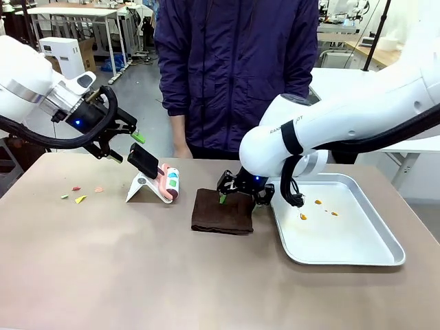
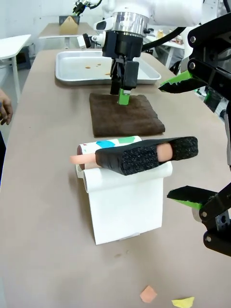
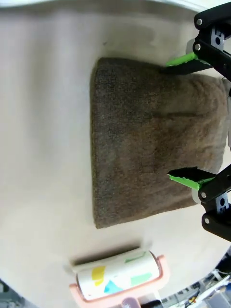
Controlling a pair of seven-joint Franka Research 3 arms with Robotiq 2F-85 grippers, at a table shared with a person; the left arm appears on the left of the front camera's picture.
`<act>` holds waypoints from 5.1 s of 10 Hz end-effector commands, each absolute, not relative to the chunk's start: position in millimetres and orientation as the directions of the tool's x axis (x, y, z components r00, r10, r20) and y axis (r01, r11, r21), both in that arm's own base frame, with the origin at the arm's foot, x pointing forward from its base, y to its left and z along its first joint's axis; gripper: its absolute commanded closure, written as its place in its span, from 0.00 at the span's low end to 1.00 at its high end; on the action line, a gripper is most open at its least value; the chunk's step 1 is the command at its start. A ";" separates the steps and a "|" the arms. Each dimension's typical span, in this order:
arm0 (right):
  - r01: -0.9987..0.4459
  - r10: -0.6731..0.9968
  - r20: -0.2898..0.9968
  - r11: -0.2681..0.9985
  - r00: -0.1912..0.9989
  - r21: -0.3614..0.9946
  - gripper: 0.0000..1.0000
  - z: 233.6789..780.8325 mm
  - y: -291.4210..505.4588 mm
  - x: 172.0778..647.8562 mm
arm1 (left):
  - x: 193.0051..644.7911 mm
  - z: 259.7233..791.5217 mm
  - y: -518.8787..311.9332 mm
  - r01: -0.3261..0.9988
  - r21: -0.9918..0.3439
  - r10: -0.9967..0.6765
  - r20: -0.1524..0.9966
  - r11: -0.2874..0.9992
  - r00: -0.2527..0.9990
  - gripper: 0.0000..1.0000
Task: Clean the surface of the table.
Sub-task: Hold the Lint Roller with your left hand and the towel with your right hand.
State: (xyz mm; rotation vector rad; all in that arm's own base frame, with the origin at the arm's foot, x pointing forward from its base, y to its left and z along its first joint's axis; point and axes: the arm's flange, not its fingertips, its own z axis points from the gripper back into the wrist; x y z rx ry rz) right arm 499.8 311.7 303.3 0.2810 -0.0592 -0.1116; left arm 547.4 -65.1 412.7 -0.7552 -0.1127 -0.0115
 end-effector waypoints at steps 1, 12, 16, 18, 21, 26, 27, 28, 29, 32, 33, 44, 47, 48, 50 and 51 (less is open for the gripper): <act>0.118 -0.132 0.048 0.966 0.990 0.230 0.00 305.3 323.4 505.9 | 553.1 411.7 -73.4 0.039 -0.682 0.022 0.081 0.730 0.996 0.00; 0.045 -0.052 0.036 0.982 0.998 0.182 1.00 291.9 327.7 502.0 | 563.7 402.7 -83.1 0.019 -0.661 0.056 0.091 0.750 0.994 1.00; 0.036 -0.042 0.026 0.978 0.999 0.205 1.00 290.4 325.9 502.3 | 568.6 401.0 -84.5 -0.018 -0.635 0.073 0.061 0.772 0.995 1.00; 0.027 -0.032 0.022 0.974 0.999 0.227 1.00 292.4 324.8 502.1 | 567.5 402.7 -85.2 -0.013 -0.639 0.072 0.066 0.769 0.995 1.00; 0.035 -0.038 0.006 0.971 0.999 0.237 1.00 291.6 322.8 502.4 | 565.7 403.4 -85.8 -0.002 -0.640 0.065 0.075 0.768 0.995 1.00; 0.073 -0.041 -0.078 0.872 0.996 0.484 1.00 302.8 284.5 501.2 | 557.5 410.4 -80.8 0.065 -0.702 0.013 0.105 0.709 0.994 1.00; 0.078 0.001 -0.129 0.795 0.992 0.602 1.00 306.8 265.8 499.0 | 554.6 413.6 -76.7 0.091 -0.732 -0.009 0.115 0.675 0.993 1.00; 0.090 0.038 -0.166 0.712 0.985 0.696 1.00 311.2 247.6 496.1 | 551.3 417.9 -71.3 0.128 -0.763 -0.035 0.137 0.633 0.990 1.00; 0.091 0.073 -0.174 0.625 0.982 0.775 1.00 317.0 229.7 492.1 | 545.5 424.1 -62.2 0.162 -0.811 -0.072 0.147 0.562 0.987 1.00; 0.099 0.165 -0.187 0.436 0.968 0.894 1.00 331.4 203.8 464.0 | 519.8 438.8 -25.3 0.168 -0.879 -0.036 0.170 0.446 0.985 1.00; 0.151 0.175 -0.240 0.410 0.955 0.899 1.00 339.5 194.2 444.7 | 503.4 444.8 -7.4 0.180 -0.897 -0.049 0.175 0.403 0.983 1.00; 0.105 -0.306 -0.106 -0.020 0.946 0.994 1.00 375.1 -82.7 309.2 | 398.7 421.5 263.5 0.103 -0.993 -0.066 0.100 0.053 0.993 1.00; 0.190 -0.241 -0.204 -0.077 0.949 0.979 1.00 372.7 -146.1 290.4 | 368.7 405.1 287.4 -0.009 -1.000 0.097 -0.010 -0.012 0.995 1.00; 0.181 -0.249 -0.197 -0.085 0.948 0.980 1.00 370.2 -154.9 285.7 | 361.4 393.4 294.2 -0.028 -0.999 0.136 -0.031 -0.027 0.990 1.00; 0.137 -0.255 -0.138 -0.021 0.957 0.990 1.00 362.7 -147.5 292.5 | 363.5 378.5 293.6 -0.029 -0.999 0.172 -0.034 -0.031 0.985 1.00; 0.206 -0.269 -0.220 -0.082 0.938 0.975 1.00 366.1 -148.4 280.5 | 357.4 381.5 289.1 -0.020 -1.000 0.122 -0.019 0.004 0.992 1.00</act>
